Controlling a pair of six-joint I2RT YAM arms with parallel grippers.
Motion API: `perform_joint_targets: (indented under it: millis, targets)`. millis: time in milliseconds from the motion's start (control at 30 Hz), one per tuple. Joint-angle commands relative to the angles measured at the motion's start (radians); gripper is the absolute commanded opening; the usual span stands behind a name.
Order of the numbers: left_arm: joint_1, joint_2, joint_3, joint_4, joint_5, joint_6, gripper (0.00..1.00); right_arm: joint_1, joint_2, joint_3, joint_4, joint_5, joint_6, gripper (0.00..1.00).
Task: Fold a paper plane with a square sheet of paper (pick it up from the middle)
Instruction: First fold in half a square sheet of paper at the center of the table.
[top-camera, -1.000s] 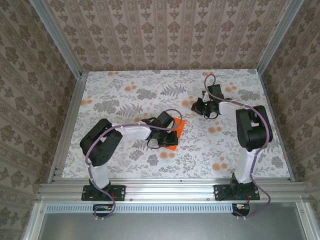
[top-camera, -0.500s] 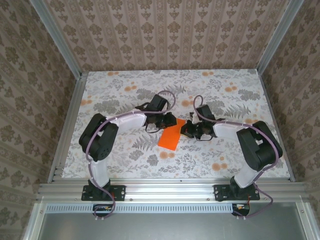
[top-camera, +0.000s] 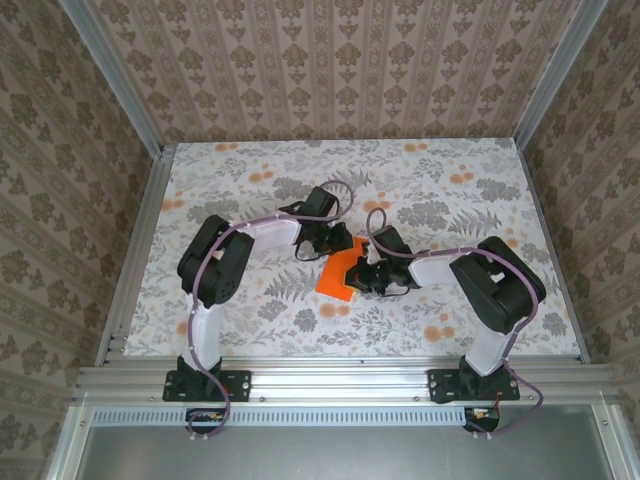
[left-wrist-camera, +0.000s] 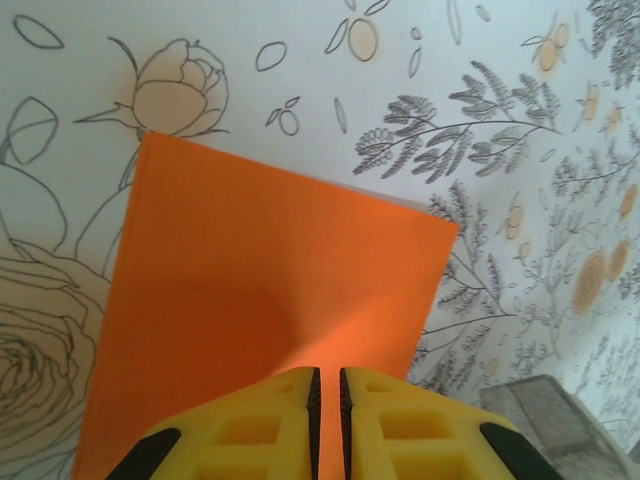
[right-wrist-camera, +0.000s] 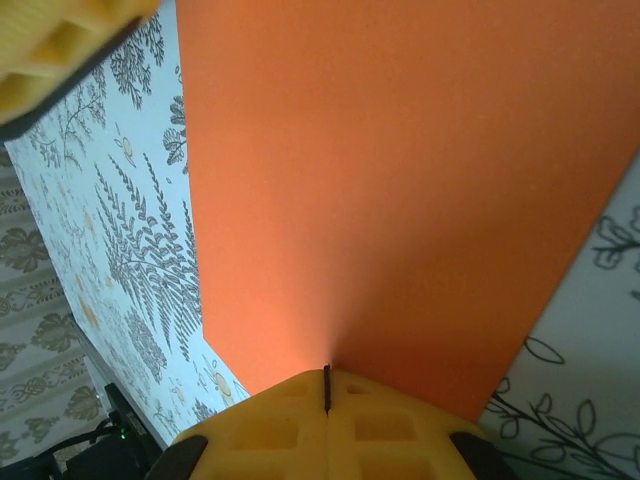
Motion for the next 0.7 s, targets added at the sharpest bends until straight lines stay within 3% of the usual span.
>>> perform_joint_targets:
  millis: [0,333,667]
  targets:
    - [0.002,0.034,0.034,-0.09,-0.036,0.044,0.15,0.01,0.027,-0.036,0.017,0.018,0.017,0.04]
    - [-0.003,0.079,0.027,-0.155,-0.097,0.037,0.11,0.034,-0.031,-0.105,-0.052,-0.025,-0.025,0.04]
    - [-0.004,0.089,0.009,-0.14,-0.098,0.028,0.1,0.069,-0.12,-0.186,-0.117,0.008,-0.024,0.04]
